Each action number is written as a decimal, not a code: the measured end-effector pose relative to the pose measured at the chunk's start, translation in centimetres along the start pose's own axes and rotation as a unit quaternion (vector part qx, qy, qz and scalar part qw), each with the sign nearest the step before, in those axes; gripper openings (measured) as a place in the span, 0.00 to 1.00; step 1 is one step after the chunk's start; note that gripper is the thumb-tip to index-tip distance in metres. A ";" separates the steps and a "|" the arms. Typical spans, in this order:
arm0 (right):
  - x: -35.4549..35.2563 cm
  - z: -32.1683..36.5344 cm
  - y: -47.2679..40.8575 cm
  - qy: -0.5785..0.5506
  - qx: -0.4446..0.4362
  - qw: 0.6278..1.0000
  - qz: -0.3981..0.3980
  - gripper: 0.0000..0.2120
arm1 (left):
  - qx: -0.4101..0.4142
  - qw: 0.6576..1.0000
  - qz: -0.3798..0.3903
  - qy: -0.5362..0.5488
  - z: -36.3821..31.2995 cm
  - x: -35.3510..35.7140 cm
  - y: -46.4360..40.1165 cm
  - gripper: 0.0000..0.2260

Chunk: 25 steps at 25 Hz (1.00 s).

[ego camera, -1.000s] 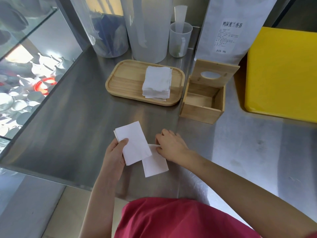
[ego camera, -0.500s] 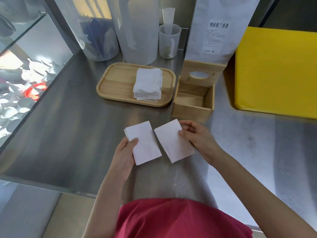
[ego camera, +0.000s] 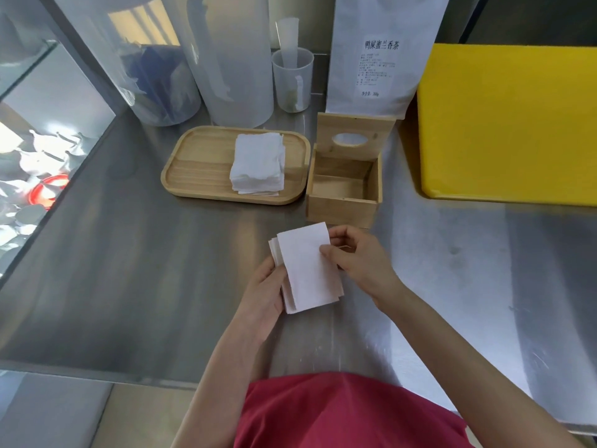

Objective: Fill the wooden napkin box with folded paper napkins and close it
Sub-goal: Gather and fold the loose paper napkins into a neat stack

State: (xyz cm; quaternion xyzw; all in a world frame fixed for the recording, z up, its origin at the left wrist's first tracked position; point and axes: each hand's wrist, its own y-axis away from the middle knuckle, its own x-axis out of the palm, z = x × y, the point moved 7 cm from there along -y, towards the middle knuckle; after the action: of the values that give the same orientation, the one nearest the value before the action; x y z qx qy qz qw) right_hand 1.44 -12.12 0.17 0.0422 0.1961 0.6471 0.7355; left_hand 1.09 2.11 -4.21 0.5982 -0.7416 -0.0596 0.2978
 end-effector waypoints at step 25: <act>0.2 -1.1 -0.1 0.205 -0.047 0.976 -0.051 0.09 | -0.020 0.999 0.006 -0.039 0.7 0.6 0.2 0.09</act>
State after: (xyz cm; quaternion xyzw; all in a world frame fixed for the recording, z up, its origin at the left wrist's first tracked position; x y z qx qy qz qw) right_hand 1.17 -12.19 -0.94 -0.1354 0.3139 0.6124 0.7128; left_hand 0.52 1.41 -4.50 0.5853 -0.7545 -0.0957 0.2810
